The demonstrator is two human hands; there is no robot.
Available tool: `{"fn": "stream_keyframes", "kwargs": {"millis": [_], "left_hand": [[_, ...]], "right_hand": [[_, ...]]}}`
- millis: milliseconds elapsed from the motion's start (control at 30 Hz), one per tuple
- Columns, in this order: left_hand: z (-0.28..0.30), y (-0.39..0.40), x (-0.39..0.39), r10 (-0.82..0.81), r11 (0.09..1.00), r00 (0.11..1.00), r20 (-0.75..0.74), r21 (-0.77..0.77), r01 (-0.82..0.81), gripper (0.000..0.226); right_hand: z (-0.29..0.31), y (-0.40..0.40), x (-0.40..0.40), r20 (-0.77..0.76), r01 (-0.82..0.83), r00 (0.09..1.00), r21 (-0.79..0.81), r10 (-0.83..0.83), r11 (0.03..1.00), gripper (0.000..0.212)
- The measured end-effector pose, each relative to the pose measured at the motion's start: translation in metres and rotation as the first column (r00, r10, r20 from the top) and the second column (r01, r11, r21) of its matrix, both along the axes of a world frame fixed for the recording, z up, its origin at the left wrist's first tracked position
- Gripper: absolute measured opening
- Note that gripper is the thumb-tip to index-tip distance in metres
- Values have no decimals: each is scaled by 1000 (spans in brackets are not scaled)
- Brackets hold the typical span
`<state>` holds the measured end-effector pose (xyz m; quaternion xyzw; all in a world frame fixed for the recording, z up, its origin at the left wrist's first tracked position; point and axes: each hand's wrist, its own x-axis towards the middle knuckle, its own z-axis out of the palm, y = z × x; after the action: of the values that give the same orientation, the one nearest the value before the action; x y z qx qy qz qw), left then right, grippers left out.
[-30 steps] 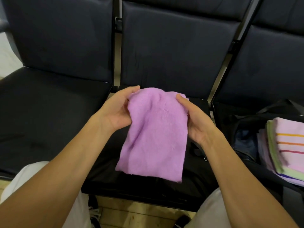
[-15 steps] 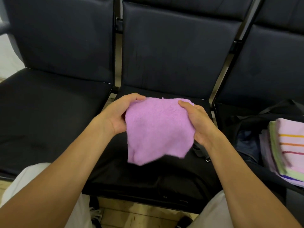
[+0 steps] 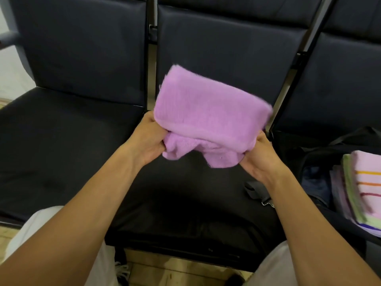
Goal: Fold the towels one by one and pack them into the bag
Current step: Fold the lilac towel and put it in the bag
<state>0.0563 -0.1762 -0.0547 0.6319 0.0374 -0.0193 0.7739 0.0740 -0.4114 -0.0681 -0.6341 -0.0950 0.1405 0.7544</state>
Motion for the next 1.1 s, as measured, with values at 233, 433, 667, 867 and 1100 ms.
{"fn": "stream_keyframes", "kwargs": {"millis": [233,433,667,867,1100], "left_hand": [[2,3,-4,46,998,998,34,49,-47,27],[1,14,0,95,977,992,79,181,-108,2],[1,14,-2,40,947,996,85,314,-65,19],[10,14,-7,-87,989,991,98,132,73,25],[7,14,-6,-167,917,985,49,-360,173,14]], "right_hand": [[0,0,1,42,151,988,-139,-147,979,22],[-3,4,-2,67,117,992,-258,-103,959,25],[1,2,1,-5,150,988,-143,-153,978,21],[6,-5,4,-59,151,987,-19,-152,988,19],[9,-7,2,-86,110,991,96,-101,989,23]]}}
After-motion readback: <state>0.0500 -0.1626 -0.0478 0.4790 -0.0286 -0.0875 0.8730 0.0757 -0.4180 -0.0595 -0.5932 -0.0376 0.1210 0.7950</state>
